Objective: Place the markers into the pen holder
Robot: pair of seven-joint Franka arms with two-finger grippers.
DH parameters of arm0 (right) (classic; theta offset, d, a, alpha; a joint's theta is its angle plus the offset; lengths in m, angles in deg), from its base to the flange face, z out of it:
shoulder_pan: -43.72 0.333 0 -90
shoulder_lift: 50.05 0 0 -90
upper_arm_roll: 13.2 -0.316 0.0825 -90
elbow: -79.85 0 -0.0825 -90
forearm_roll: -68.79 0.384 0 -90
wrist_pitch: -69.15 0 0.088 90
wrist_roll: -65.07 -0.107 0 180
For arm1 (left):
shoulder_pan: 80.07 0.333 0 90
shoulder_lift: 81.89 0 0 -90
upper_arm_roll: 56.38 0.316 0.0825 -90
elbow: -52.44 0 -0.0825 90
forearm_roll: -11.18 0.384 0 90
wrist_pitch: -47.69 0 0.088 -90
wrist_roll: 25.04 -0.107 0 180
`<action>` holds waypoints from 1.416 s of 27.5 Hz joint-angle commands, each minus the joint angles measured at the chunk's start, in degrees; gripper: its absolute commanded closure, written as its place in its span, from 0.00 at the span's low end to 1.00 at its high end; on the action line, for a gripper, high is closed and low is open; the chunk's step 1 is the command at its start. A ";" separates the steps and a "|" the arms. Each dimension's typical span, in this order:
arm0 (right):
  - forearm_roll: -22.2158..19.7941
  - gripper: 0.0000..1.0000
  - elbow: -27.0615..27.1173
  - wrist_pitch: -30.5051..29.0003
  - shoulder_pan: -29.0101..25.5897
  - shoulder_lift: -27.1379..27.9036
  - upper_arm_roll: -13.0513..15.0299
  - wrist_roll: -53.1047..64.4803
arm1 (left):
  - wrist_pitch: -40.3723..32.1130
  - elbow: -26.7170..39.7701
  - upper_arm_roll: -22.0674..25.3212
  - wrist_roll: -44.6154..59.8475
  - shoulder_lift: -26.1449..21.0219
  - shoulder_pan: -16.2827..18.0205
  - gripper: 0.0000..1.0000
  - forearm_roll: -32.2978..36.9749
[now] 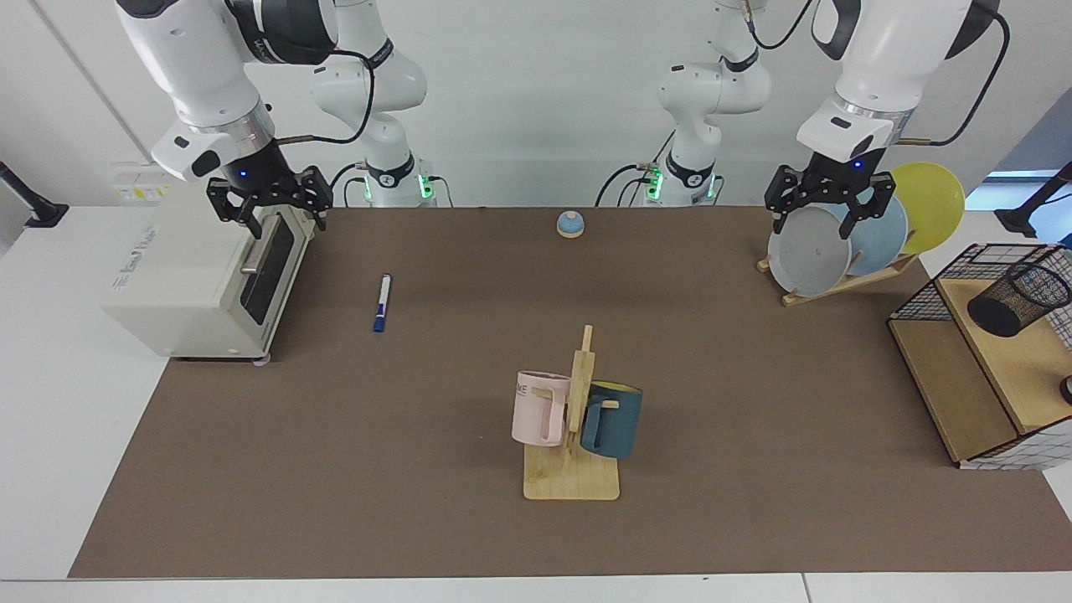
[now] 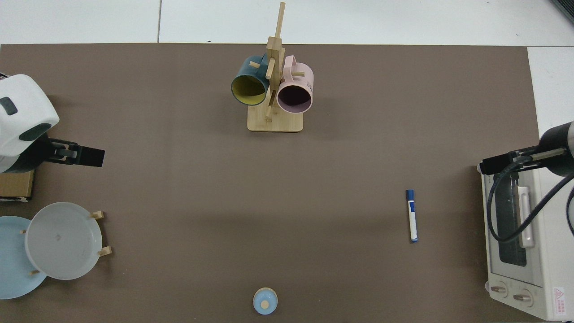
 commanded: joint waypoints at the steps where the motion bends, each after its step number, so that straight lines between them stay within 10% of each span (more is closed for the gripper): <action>1: 0.13 0.00 -1.06 0.86 -0.84 -1.11 -0.61 -0.97 | -1.24 -0.70 0.00 -0.26 0.12 0.24 0.00 -0.50; 23: 0.66 0.00 -1.49 -0.45 -0.49 -1.11 -0.70 -1.06 | -1.24 -0.70 0.08 -0.26 0.12 0.24 0.00 -0.50; 39: 0.66 0.00 -20.64 -18.37 0.48 -1.38 -0.87 -2.02 | -1.24 -0.70 0.08 -0.26 0.12 0.24 0.00 -0.50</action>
